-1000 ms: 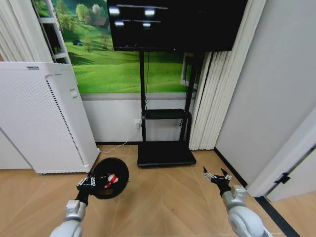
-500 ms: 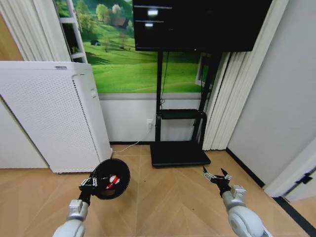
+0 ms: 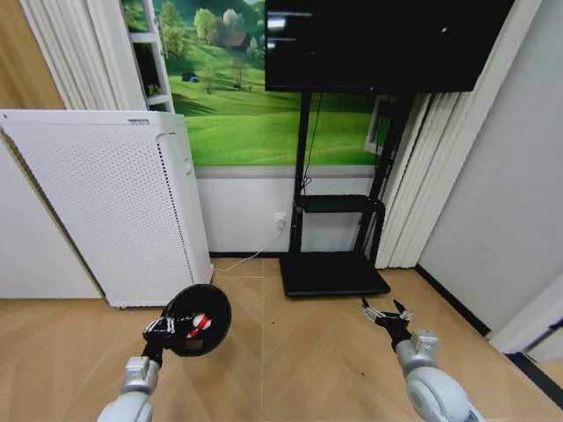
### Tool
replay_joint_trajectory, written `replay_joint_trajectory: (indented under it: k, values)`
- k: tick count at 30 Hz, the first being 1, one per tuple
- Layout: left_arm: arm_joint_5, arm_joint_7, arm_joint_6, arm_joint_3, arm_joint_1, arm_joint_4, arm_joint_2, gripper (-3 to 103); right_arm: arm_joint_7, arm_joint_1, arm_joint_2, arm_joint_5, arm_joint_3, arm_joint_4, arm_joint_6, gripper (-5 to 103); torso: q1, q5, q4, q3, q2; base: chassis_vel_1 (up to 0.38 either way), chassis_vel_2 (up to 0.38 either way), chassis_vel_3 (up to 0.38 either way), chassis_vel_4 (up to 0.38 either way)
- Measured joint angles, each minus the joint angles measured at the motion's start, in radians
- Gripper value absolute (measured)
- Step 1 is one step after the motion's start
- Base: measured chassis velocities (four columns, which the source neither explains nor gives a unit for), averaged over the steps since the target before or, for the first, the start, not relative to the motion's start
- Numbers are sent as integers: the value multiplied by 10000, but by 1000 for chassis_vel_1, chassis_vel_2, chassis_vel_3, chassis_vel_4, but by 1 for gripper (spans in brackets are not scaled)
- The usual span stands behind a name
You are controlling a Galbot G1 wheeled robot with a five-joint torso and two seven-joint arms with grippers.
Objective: Pick up the trash bin and place the garbage on the floor into it.
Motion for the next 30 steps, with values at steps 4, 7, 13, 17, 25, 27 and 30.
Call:
replay_joint_trajectory:
  k: [4,7,13,17,25,27,30]
  values:
    - [77,-4,-2,26,72,-41,-61,7,0,0,0,0,0,0,0,100,0,-3,5,0,0,47,-42,-72,63]
    - [99,-16,-1,11,109,-86,-72,7,0,0,0,0,0,0,0,100,-1,-3,6,0,0,142,-58,-128,90]
    - [85,-69,43,-159,197,-167,-15,7,0,1,0,0,0,0,0,100,-1,-4,5,-1,0,167,-160,-177,159]
    - [-29,-280,64,-717,876,-301,-16,7,0,0,1,0,-1,2,-1,100,-6,1,6,-5,2,154,-161,-142,151]
    - [-1514,-475,289,-1281,1580,-32,-33,7,0,2,1,0,-1,3,0,100,-3,-2,4,-1,1,1,-2,4,3]
    - [-2077,-478,473,-1315,1624,149,-22,7,0,3,1,0,-1,2,0,100,-1,-5,7,0,0,0,0,0,0]
    - [-3288,-547,1067,-1253,1636,386,-9,7,0,2,1,0,-1,2,0,100,0,-3,4,0,0,-7,20,7,-33]
